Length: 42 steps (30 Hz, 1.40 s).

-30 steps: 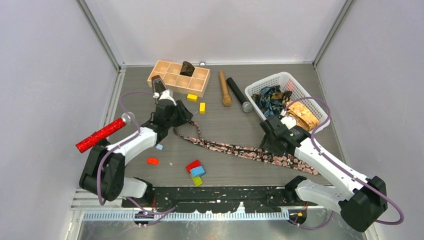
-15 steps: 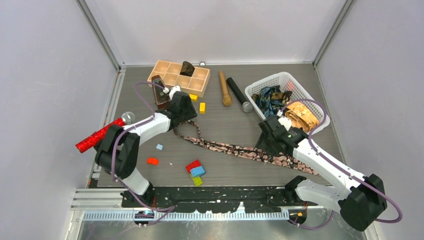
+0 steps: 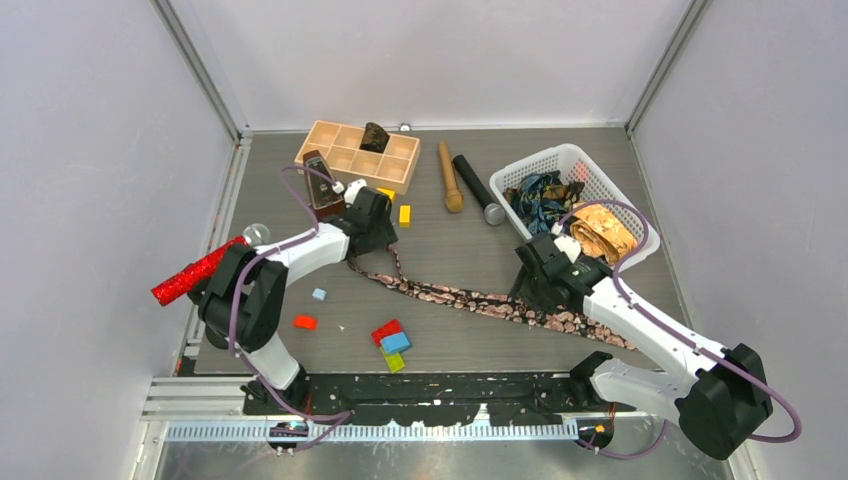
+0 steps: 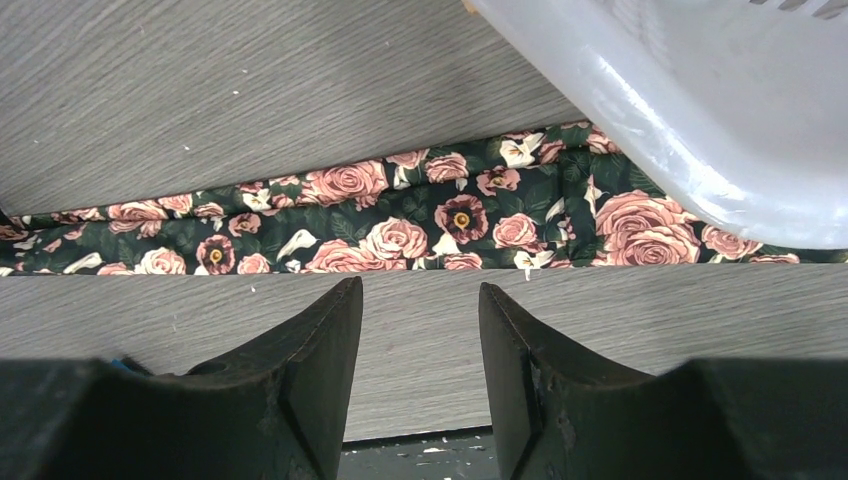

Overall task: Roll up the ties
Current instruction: Flatten out the tie at the center of the board.

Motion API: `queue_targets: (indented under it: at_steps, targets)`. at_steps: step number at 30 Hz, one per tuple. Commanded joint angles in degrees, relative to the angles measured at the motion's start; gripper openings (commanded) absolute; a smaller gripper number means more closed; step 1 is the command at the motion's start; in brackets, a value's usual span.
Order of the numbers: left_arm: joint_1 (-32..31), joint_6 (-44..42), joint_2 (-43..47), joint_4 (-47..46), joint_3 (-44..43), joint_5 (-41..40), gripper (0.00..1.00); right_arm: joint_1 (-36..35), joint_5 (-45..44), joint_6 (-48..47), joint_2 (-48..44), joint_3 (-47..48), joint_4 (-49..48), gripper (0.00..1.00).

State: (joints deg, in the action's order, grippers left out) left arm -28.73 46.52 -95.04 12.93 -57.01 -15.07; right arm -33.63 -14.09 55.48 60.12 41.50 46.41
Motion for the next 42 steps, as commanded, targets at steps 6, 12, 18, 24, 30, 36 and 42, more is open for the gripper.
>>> queue_targets:
  at_steps: [6,12,18,24,30,36,42]
  targets:
    - [-0.1,1.3,-1.1,0.7,-1.1,-2.0,0.53,0.1,0.1,-0.9,-0.4,-0.8,-1.3,0.53]
    - [-0.1,1.2,-1.7,0.3,-0.6,-2.7,0.52,0.1,0.3,-0.9,-0.5,-1.0,-1.3,0.53]
    - [-0.1,1.0,-2.3,-0.2,-0.5,-2.9,0.44,0.1,0.1,-0.9,-1.0,-1.2,-1.2,0.53]
    - [-0.1,1.0,-1.8,-0.9,0.4,-2.9,0.30,0.1,0.1,-1.0,-1.1,-1.2,-1.2,0.53]
    - [-0.1,0.9,0.8,-1.6,1.8,-2.7,0.10,0.1,0.1,-0.9,-1.1,-1.3,-1.3,0.53]
    - [-0.1,1.5,6.6,-4.7,6.1,-0.8,0.00,0.1,0.3,-1.1,-0.6,-1.0,-1.4,0.53]
    - [-0.1,2.8,14.5,-10.9,14.1,0.9,0.00,0.1,0.9,-1.1,-0.1,-1.1,-2.1,0.53]
